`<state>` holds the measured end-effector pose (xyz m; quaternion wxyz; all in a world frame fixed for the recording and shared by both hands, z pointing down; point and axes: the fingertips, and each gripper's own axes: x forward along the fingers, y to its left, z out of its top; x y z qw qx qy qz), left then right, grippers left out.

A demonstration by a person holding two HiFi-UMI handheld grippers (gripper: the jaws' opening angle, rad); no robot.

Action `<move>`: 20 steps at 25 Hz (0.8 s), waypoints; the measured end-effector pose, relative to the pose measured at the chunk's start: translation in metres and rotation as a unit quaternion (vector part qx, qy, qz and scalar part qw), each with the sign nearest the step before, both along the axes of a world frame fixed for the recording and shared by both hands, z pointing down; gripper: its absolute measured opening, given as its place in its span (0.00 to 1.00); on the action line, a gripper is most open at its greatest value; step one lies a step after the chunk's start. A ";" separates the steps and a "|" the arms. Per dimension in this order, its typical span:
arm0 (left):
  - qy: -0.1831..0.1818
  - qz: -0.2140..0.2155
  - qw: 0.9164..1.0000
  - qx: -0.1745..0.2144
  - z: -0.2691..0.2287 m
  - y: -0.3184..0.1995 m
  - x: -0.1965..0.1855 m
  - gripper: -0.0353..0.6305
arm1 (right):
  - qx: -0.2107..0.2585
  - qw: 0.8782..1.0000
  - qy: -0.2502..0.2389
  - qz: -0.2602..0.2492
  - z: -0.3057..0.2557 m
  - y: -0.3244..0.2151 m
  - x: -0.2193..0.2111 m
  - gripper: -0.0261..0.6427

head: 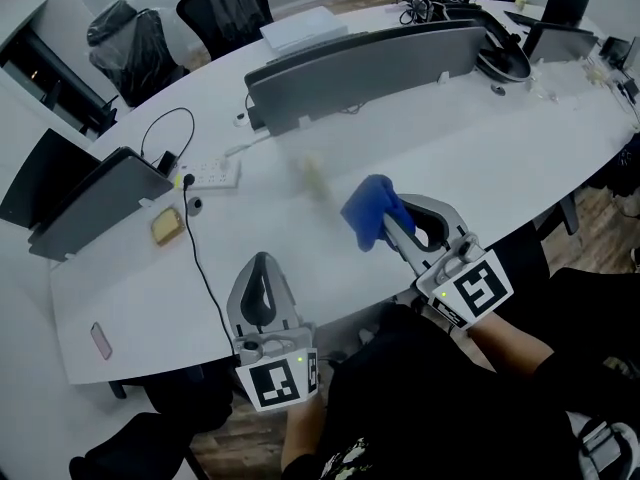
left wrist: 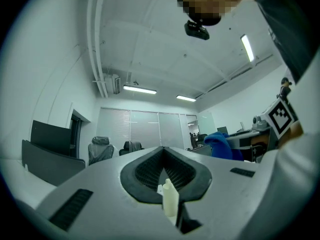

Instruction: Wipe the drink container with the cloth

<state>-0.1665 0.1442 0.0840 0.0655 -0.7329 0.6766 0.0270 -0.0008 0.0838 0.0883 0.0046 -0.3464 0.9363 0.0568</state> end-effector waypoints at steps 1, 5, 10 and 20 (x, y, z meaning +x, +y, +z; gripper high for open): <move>-0.002 0.002 1.000 0.000 0.000 0.002 0.000 0.06 | 0.002 1.000 -0.002 0.000 0.000 0.004 -0.001 0.12; -0.003 0.007 1.000 -0.002 0.003 0.010 0.002 0.06 | 0.008 1.000 -0.004 0.001 -0.002 0.016 -0.003 0.12; -0.007 0.011 1.000 -0.003 0.006 0.016 0.003 0.06 | 0.008 1.000 -0.001 0.010 0.002 0.022 -0.001 0.12; 0.000 0.012 1.000 -0.008 0.011 0.018 0.002 0.06 | -0.002 1.000 0.010 0.009 0.009 0.024 -0.003 0.12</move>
